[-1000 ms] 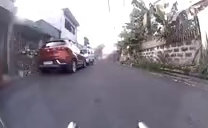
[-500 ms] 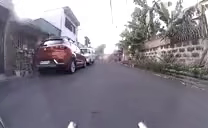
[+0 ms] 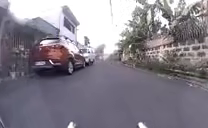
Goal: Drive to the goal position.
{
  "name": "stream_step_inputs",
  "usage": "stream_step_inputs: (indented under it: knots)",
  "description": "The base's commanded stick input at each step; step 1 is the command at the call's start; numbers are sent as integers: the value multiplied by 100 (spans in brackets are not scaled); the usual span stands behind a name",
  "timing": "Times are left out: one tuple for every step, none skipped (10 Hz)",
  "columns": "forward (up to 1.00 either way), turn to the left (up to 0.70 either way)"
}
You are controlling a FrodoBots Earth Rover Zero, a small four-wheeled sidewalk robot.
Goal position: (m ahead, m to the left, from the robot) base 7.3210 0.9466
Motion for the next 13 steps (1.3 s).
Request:
stream_step_inputs:
  knots:
    - [70, 23]
    - [70, 4]
    - [70, 0]
    - [70, 0]
    - [70, 0]
    - [70, 0]
    - [70, 0]
    - [70, 0]
    - [70, 0]
    - [70, 0]
    - [70, 0]
    - [70, 0]
    - [70, 0]
